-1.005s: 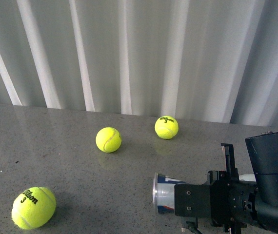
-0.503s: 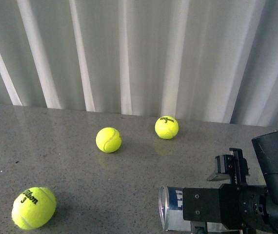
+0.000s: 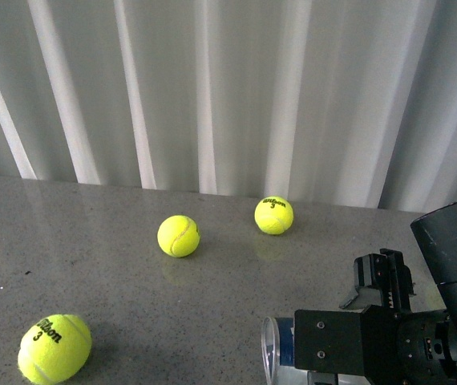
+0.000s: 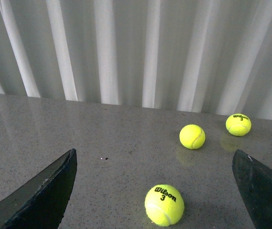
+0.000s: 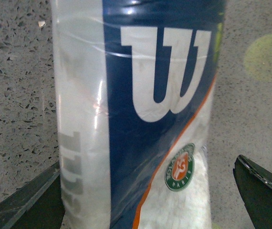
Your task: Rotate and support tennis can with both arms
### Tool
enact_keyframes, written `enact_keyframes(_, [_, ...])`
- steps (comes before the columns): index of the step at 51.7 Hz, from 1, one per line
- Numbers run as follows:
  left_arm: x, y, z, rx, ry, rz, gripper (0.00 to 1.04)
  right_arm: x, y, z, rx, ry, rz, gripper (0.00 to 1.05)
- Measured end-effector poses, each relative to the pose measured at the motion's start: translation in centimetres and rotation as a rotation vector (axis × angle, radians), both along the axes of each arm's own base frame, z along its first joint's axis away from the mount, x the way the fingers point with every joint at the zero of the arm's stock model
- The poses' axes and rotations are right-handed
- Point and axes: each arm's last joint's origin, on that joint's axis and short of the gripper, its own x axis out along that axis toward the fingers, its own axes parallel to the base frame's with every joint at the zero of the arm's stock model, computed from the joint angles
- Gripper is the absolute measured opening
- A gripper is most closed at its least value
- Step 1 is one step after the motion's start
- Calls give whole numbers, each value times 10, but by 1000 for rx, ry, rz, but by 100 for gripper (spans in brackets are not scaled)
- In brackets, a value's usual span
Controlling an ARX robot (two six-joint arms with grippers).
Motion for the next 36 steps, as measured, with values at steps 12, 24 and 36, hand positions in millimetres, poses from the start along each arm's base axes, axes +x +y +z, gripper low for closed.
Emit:
enact_keyframes(12, [0,0,0,0,0,0,98,-8,-4,30,61,-11,-32,98])
enact_keyframes(24, [0,0,0,0,0,0,98,-11,-17,71,164,-109,-113,98])
enact_keyframes(36, [0,0,0,0,0,0,98,-10,-47,135,432,-426,-386,98])
